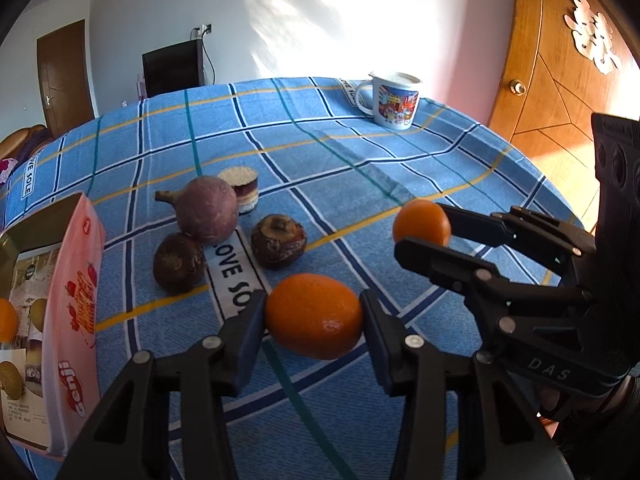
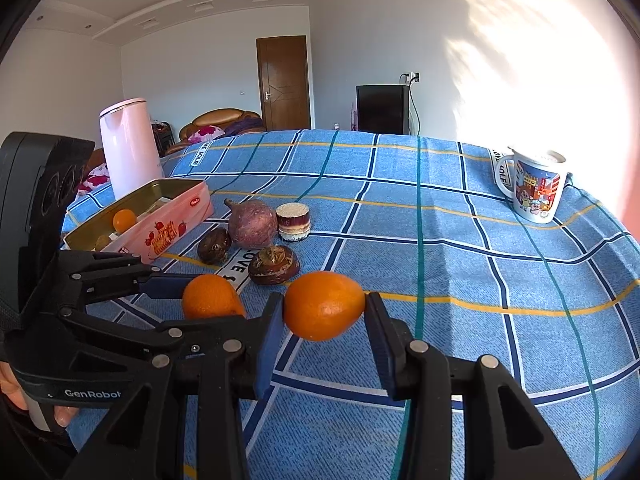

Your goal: Organize fruits

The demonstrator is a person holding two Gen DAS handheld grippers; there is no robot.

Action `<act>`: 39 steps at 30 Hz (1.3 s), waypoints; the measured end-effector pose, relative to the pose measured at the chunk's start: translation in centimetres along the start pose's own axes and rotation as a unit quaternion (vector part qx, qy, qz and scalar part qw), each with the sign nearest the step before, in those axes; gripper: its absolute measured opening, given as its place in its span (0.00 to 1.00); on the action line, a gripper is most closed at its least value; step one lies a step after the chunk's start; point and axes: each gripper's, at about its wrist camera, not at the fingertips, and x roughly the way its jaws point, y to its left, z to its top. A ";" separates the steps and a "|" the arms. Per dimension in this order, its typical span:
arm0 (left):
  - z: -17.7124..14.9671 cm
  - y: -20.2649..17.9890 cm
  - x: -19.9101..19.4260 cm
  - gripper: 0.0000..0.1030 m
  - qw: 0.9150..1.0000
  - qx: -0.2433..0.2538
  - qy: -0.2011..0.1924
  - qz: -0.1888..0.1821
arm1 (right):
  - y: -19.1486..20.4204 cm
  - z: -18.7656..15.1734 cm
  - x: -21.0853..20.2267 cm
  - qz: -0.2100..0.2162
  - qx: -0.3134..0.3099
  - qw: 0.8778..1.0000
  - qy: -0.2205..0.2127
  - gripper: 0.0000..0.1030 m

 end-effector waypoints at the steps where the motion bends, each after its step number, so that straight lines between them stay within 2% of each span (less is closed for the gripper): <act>1: 0.0 0.1 -0.2 0.47 1.000 -0.002 -0.006 0.003 | 0.0 0.0 -0.1 0.000 0.000 1.000 -0.002 0.42; 12: -0.2 0.2 -2.9 0.47 0.995 -0.009 -0.083 0.046 | 0.7 -0.3 -1.5 -0.001 -0.019 0.999 -0.049 0.42; 39: -0.4 -0.2 -5.3 0.47 0.986 -0.002 -0.146 0.079 | 1.6 -0.9 -3.4 0.001 -0.047 0.994 -0.103 0.42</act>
